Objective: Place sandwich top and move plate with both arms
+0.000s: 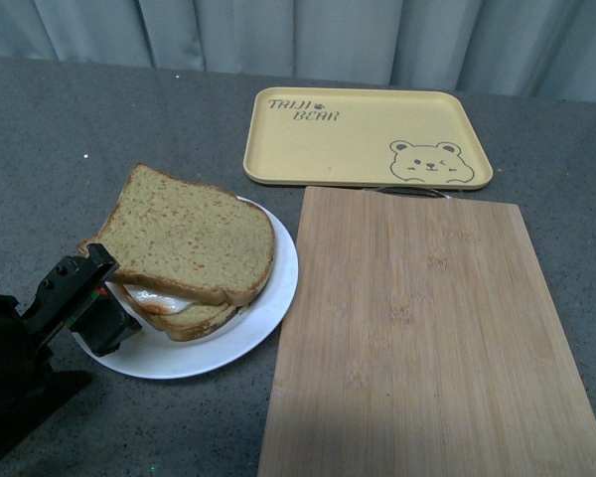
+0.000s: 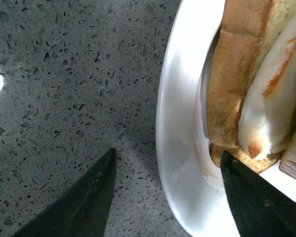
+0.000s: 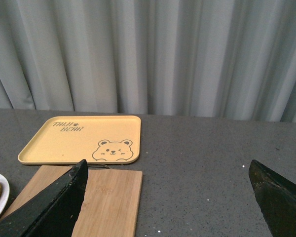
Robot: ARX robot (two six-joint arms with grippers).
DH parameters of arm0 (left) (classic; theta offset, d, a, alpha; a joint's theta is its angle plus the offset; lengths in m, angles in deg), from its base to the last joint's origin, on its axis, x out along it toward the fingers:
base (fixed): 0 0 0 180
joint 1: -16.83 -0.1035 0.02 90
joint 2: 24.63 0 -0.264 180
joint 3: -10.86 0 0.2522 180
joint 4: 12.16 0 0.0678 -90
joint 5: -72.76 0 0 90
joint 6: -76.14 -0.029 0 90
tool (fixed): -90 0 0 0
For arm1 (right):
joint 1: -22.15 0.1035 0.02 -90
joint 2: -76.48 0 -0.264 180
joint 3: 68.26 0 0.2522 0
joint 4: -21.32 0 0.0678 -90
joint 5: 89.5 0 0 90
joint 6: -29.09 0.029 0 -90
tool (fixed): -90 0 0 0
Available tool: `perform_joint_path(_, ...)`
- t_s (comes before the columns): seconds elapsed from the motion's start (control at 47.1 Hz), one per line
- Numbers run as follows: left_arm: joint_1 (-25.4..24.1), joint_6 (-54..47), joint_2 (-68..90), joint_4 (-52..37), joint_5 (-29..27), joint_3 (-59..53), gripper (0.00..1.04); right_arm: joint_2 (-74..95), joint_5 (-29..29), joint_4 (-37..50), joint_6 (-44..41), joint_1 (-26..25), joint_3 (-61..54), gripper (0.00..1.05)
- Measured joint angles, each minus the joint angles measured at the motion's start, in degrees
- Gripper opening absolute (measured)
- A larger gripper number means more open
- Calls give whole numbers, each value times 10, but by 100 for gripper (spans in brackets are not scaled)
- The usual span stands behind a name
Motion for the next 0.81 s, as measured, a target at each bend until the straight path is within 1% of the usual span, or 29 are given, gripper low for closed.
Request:
perform_joint_path(0.128,0,15,21,3,3,15,41,0,0,0,0,0,0,95)
perform_joint_path(0.297,-3,28,32,9,7,25,21,0,0,0,0,0,0,95)
perform_joint_path(0.361,-10,38,29,6,17,27,14,0,0,0,0,0,0,95)
perform_joint_path(0.404,-13,40,26,3,23,25,11,0,0,0,0,0,0,95)
perform_joint_path(0.595,-24,53,15,-27,51,10,6,0,0,0,0,0,0,95)
perform_joint_path(0.807,-36,88,0,-110,83,-26,4,0,0,0,0,0,0,95)
